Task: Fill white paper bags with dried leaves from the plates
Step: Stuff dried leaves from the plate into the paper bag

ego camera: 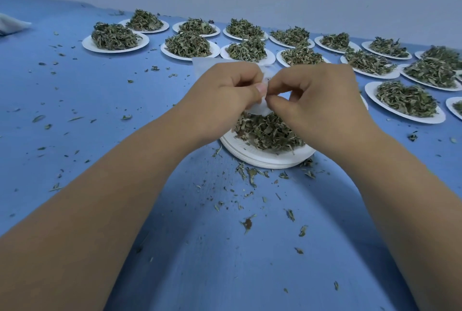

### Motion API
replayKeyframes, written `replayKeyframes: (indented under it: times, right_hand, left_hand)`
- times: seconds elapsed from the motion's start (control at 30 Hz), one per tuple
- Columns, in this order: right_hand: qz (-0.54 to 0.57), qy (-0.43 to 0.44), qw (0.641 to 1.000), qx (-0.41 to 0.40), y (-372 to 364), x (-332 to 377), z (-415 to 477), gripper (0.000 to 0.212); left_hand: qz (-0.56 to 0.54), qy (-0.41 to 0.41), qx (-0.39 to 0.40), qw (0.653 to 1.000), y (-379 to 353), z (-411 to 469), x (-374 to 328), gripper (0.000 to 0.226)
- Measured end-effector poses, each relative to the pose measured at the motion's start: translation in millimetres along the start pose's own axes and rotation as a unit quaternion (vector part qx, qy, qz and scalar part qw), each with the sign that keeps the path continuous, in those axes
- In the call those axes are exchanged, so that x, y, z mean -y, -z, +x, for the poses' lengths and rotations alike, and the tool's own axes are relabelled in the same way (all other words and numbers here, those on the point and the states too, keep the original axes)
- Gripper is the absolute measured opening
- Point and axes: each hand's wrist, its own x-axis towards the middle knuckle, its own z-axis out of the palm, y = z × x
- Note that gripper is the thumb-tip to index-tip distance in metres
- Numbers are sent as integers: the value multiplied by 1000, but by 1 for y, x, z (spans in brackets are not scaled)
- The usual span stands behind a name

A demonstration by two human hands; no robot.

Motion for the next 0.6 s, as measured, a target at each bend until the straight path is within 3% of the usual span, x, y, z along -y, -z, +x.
replayKeyframes:
  times: [0.17, 0.27, 0.4, 0.6]
  right_hand:
    - [8, 54, 996, 74, 0, 0, -9, 18]
    - [11, 73, 997, 24, -2, 1, -5, 22]
    - [75, 8, 997, -32, -8, 6, -3, 9]
    - [42, 21, 996, -79, -10, 8, -1, 11]
  left_hand:
    - [-44, 28, -25, 998, 8, 2, 1, 28]
    - [-84, 33, -19, 996, 10, 1, -3, 28]
    - [-67, -2, 1, 998, 9, 0, -6, 27]
    - [-65, -24, -16, 997, 8, 0, -5, 26]
